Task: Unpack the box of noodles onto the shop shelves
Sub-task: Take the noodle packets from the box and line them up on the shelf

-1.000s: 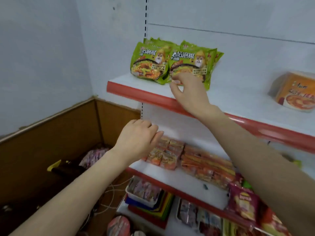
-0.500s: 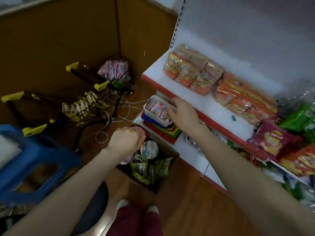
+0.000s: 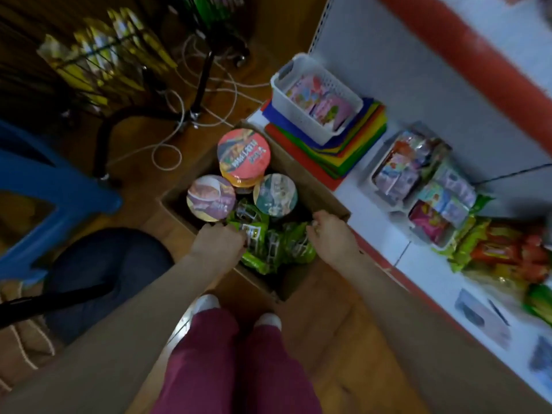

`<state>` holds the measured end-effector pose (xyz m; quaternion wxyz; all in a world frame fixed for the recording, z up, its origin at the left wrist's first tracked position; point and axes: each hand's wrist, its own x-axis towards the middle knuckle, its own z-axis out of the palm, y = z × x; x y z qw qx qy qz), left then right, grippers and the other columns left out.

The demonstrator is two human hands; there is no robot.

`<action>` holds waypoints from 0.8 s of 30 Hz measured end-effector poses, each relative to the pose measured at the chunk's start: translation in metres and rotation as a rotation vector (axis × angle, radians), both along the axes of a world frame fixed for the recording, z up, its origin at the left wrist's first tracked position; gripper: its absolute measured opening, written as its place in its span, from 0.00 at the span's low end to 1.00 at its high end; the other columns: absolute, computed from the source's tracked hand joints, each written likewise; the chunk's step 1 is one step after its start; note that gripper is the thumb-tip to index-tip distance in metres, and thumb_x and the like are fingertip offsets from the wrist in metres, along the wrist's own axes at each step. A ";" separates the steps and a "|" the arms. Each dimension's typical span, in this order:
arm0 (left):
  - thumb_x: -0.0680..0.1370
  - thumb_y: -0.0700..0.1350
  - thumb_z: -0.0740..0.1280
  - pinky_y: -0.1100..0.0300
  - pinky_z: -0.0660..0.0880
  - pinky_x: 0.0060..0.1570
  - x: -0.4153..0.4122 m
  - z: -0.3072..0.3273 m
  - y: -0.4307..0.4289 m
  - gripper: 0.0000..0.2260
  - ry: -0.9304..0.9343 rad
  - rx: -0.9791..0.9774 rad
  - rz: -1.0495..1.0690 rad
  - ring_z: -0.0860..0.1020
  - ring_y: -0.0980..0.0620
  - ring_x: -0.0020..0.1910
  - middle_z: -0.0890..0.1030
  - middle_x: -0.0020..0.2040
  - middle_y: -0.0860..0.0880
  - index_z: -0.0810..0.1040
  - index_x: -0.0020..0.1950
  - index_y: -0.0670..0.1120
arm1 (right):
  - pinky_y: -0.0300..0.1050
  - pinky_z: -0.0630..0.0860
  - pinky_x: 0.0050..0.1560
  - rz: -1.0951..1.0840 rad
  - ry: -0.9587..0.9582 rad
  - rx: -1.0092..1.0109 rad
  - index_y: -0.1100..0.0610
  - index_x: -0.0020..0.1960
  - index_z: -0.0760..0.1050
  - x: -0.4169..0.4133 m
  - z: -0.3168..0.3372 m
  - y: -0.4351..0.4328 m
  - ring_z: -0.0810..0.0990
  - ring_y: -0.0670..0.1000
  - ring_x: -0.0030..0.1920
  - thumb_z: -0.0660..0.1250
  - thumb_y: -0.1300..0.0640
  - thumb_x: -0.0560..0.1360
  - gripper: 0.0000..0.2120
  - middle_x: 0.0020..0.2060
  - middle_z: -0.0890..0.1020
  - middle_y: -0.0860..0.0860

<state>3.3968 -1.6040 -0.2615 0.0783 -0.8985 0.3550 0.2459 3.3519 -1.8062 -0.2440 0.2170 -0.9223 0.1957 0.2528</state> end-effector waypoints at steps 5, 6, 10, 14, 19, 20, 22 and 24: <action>0.79 0.45 0.59 0.47 0.65 0.63 -0.008 -0.092 -0.016 0.14 0.002 0.117 -0.126 0.71 0.42 0.62 0.74 0.61 0.42 0.70 0.64 0.43 | 0.45 0.69 0.37 -0.041 0.131 -0.033 0.61 0.54 0.68 -0.006 -0.105 -0.010 0.78 0.61 0.50 0.57 0.55 0.79 0.09 0.50 0.76 0.59; 0.79 0.45 0.60 0.47 0.65 0.63 -0.009 -0.108 -0.019 0.15 0.008 0.126 -0.159 0.71 0.42 0.62 0.74 0.62 0.42 0.69 0.64 0.43 | 0.46 0.71 0.41 -0.072 0.165 -0.042 0.62 0.56 0.68 -0.004 -0.123 -0.012 0.77 0.61 0.52 0.57 0.56 0.79 0.10 0.53 0.76 0.60; 0.77 0.49 0.64 0.46 0.65 0.63 -0.008 -0.163 -0.030 0.20 0.053 0.163 -0.233 0.70 0.41 0.62 0.72 0.63 0.41 0.68 0.66 0.42 | 0.49 0.74 0.47 -0.164 0.298 -0.099 0.63 0.61 0.68 0.002 -0.186 -0.021 0.77 0.59 0.55 0.59 0.60 0.78 0.13 0.56 0.76 0.59; 0.77 0.46 0.65 0.47 0.67 0.62 -0.008 -0.205 -0.039 0.22 0.099 0.228 -0.278 0.70 0.41 0.63 0.71 0.65 0.41 0.65 0.69 0.43 | 0.50 0.73 0.52 -0.225 0.405 -0.172 0.64 0.68 0.62 0.003 -0.230 -0.024 0.75 0.59 0.59 0.60 0.58 0.77 0.22 0.61 0.74 0.59; 0.79 0.38 0.58 0.49 0.69 0.60 -0.006 -0.241 -0.039 0.15 0.243 0.239 -0.241 0.72 0.42 0.62 0.74 0.63 0.42 0.69 0.66 0.44 | 0.52 0.73 0.54 -0.296 0.345 -0.293 0.69 0.73 0.47 0.010 -0.248 -0.032 0.73 0.62 0.62 0.63 0.58 0.76 0.35 0.64 0.69 0.64; 0.78 0.37 0.58 0.49 0.70 0.60 -0.006 -0.244 -0.040 0.16 0.259 0.242 -0.251 0.72 0.42 0.62 0.74 0.63 0.42 0.69 0.66 0.44 | 0.51 0.74 0.51 -0.319 0.328 -0.302 0.70 0.73 0.46 0.009 -0.250 -0.035 0.74 0.62 0.60 0.62 0.59 0.77 0.34 0.63 0.71 0.64; 0.78 0.36 0.59 0.48 0.70 0.61 -0.006 -0.245 -0.042 0.16 0.260 0.239 -0.274 0.72 0.42 0.63 0.74 0.64 0.42 0.70 0.66 0.44 | 0.48 0.73 0.43 -0.328 0.311 -0.274 0.68 0.69 0.60 0.006 -0.251 -0.038 0.78 0.59 0.53 0.63 0.60 0.77 0.25 0.56 0.75 0.62; 0.79 0.37 0.58 0.47 0.70 0.61 -0.007 -0.239 -0.041 0.15 0.224 0.221 -0.288 0.71 0.41 0.62 0.73 0.63 0.41 0.69 0.66 0.43 | 0.44 0.72 0.35 -0.325 0.305 -0.223 0.60 0.45 0.74 0.003 -0.247 -0.038 0.78 0.55 0.43 0.64 0.61 0.76 0.02 0.42 0.77 0.56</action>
